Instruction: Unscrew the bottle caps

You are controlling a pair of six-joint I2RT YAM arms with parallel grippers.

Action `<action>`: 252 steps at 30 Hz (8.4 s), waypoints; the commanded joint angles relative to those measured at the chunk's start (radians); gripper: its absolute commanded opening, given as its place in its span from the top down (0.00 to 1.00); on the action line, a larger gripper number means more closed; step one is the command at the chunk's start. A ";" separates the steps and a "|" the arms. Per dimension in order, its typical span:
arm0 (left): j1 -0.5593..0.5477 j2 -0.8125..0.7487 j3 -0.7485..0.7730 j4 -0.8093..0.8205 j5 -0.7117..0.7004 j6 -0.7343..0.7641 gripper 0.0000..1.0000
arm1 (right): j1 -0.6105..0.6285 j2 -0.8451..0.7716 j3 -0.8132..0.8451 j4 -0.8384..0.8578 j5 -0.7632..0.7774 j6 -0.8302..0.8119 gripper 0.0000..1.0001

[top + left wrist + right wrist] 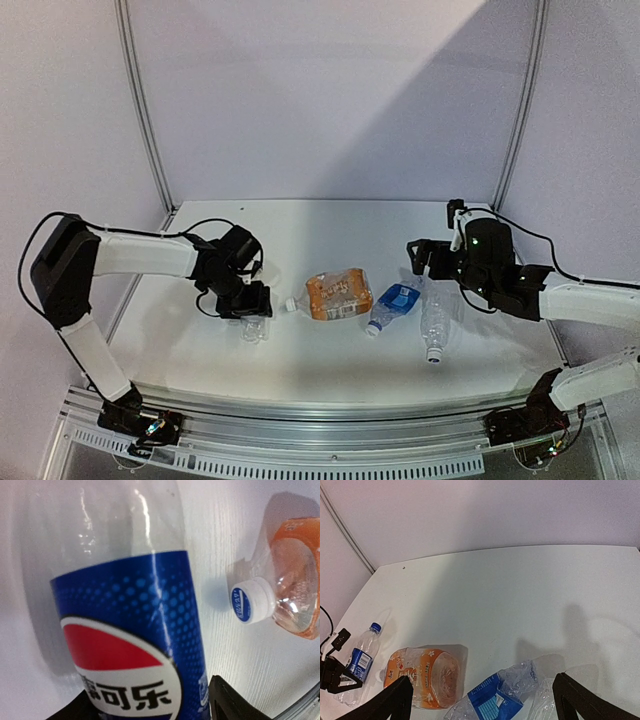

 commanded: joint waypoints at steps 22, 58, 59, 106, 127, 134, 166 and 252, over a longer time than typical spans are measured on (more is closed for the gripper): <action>-0.482 -0.669 -0.630 0.897 -0.353 0.723 0.79 | -0.003 0.084 0.554 -0.524 -0.724 -0.149 0.11; -0.776 -0.436 -0.535 0.918 -0.756 0.968 1.00 | 0.041 0.395 0.827 -1.037 -1.181 -0.100 0.36; -0.776 -0.437 -0.535 0.919 -0.756 0.967 1.00 | 0.046 0.406 0.832 -1.040 -1.179 -0.103 0.36; -0.776 -0.418 -0.516 0.878 -0.735 0.950 1.00 | 0.071 0.441 0.879 -1.076 -1.175 -0.132 0.61; -0.776 -0.418 -0.512 0.868 -0.727 0.942 1.00 | 0.071 0.453 0.885 -1.087 -1.167 -0.157 0.89; -0.774 -0.412 -0.509 0.849 -0.633 0.922 1.00 | 0.169 0.482 1.036 -1.207 -0.746 -0.526 1.00; -0.763 -0.491 -0.525 0.837 -0.597 0.893 1.00 | 0.419 -0.145 0.380 -0.428 -0.765 -0.964 0.41; -0.791 -0.435 -0.521 0.870 -0.747 0.949 1.00 | 0.501 0.028 0.428 -0.661 -0.498 -1.704 0.06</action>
